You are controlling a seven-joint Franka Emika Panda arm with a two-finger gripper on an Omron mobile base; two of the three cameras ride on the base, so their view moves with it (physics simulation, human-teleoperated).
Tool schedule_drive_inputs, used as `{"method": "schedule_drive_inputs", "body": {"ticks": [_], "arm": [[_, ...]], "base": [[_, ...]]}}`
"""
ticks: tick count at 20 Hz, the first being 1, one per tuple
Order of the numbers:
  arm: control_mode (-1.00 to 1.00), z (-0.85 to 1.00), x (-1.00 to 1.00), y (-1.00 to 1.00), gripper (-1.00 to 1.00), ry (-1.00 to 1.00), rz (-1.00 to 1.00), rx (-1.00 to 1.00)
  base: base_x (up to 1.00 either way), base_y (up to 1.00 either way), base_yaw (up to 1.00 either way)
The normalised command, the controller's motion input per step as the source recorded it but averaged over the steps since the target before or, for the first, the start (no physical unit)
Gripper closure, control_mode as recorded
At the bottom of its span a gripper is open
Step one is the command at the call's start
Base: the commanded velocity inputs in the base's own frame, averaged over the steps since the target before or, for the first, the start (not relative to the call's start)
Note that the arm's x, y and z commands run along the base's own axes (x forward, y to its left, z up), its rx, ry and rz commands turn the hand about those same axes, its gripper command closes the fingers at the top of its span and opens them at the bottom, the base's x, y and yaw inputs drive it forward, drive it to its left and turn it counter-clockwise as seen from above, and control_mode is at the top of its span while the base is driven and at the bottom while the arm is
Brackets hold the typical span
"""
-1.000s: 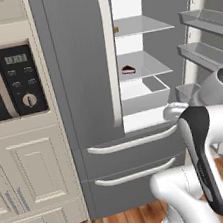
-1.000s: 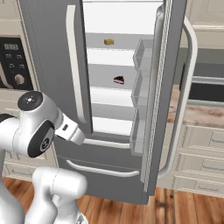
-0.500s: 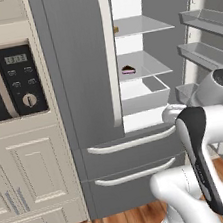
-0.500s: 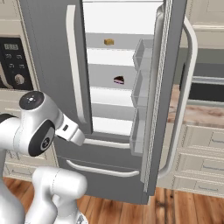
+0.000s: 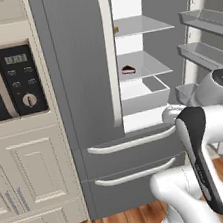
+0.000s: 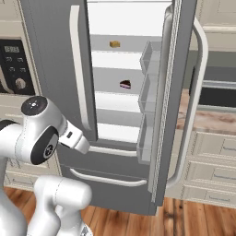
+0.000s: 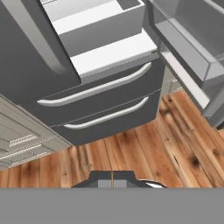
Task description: Take the cakes from the fridge and place them on the empty tray on the dining counter.
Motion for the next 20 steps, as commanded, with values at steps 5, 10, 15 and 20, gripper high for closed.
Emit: {"method": "schedule_drive_inputs", "body": {"ticks": [5, 10, 15, 20], "arm": [[1.00, 0.00, 0.00, 0.00, 1.00, 0.00, 0.00, 0.00], [1.00, 0.00, 0.00, 0.00, 1.00, 0.00, 0.00, 0.00], [1.00, 0.00, 0.00, 0.00, 1.00, 0.00, 0.00, 0.00], [1.00, 0.00, 0.00, 0.00, 1.00, 0.00, 0.00, 0.00]], "base": [[0.29, 0.00, 0.00], [0.44, 0.00, 0.00], [0.48, 0.00, 0.00], [0.38, -0.02, 0.00]]}}
